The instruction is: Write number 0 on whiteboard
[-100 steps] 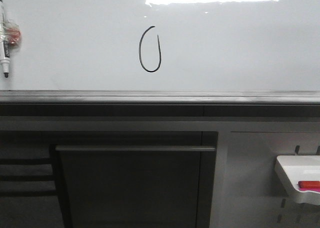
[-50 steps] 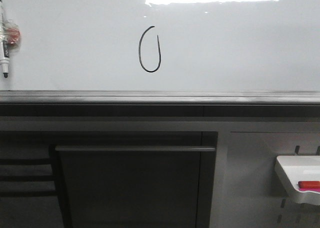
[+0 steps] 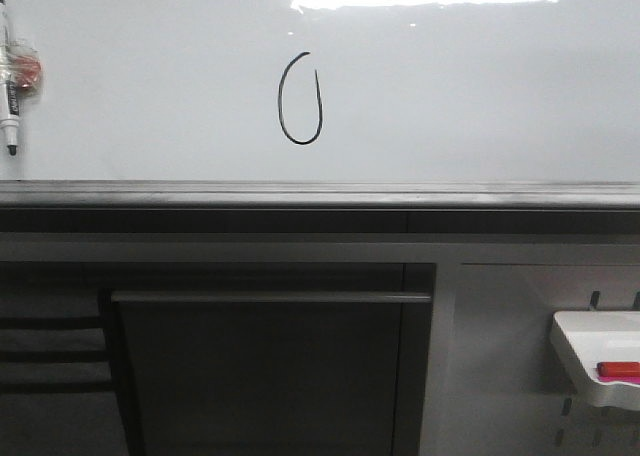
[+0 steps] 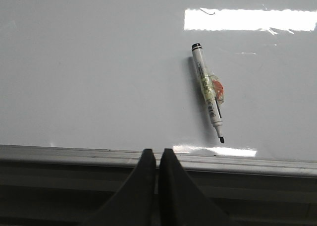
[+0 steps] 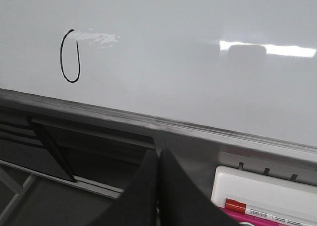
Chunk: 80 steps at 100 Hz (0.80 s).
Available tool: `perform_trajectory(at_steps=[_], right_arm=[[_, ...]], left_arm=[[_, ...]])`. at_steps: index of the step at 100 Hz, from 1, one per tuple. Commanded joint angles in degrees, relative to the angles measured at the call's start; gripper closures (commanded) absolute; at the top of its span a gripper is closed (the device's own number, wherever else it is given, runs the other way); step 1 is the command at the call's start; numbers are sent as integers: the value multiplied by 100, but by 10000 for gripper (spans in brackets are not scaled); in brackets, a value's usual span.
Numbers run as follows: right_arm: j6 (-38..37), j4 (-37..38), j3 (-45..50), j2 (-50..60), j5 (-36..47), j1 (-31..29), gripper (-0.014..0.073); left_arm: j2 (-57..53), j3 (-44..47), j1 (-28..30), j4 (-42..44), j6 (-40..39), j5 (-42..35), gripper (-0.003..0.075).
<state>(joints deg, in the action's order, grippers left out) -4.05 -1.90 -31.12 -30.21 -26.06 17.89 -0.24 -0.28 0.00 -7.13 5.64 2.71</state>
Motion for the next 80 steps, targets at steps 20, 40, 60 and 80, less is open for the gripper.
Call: perform_trajectory(at_steps=[20, 40, 60, 80], right_arm=[[6, 24, -152, -13, 453, -32, 666], [6, 24, -152, -13, 453, -32, 666], [45, 287, 357, 557, 911, -276, 666], [45, 361, 1945, 1807, 2451, -1083, 666]], left_arm=[[-143, 143, -49, 10, -70, -367, 741], [-143, 143, -49, 10, -70, -367, 741], [-143, 143, -49, 10, -70, -367, 741], [-143, 143, -49, 10, -70, -367, 741]])
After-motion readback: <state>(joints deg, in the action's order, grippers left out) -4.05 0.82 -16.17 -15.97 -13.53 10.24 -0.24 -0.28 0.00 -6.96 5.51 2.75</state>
